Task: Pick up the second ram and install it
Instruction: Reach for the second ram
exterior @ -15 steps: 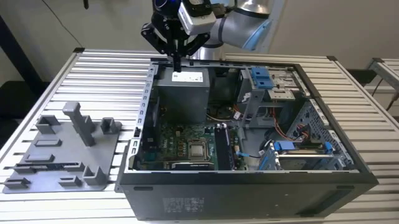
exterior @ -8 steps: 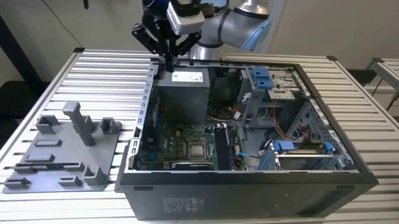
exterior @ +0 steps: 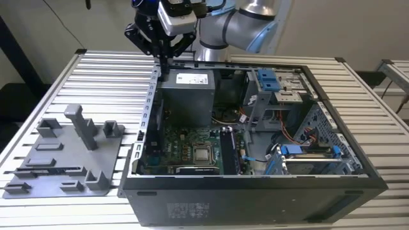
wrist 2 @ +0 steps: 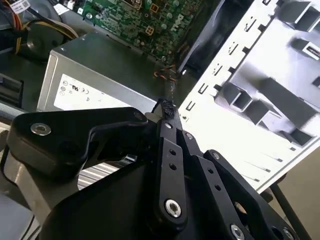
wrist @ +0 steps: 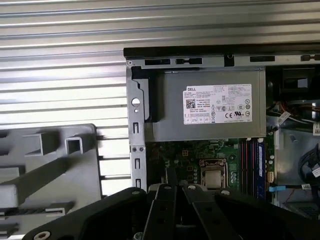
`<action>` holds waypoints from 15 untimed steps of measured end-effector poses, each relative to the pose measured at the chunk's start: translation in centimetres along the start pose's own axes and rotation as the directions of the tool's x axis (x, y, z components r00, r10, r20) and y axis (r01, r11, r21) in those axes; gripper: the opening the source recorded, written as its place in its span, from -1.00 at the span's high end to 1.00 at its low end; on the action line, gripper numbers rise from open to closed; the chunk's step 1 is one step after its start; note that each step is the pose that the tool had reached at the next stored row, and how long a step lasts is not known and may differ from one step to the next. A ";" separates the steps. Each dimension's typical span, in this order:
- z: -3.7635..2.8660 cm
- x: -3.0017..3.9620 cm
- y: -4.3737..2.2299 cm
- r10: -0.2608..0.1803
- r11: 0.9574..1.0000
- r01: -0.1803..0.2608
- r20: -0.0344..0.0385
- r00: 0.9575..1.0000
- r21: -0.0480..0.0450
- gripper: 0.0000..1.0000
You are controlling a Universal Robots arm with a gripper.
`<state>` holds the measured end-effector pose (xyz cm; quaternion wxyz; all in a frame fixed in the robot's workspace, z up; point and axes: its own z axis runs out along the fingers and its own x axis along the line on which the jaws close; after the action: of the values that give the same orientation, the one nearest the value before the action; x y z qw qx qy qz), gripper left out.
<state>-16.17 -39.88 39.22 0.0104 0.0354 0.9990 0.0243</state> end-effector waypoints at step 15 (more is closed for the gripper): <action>-0.04 3.02 -0.21 0.000 1.000 0.000 -0.003 1.000 -0.001 0.79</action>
<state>-19.20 -39.88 39.19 0.0089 0.0354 0.9990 0.0250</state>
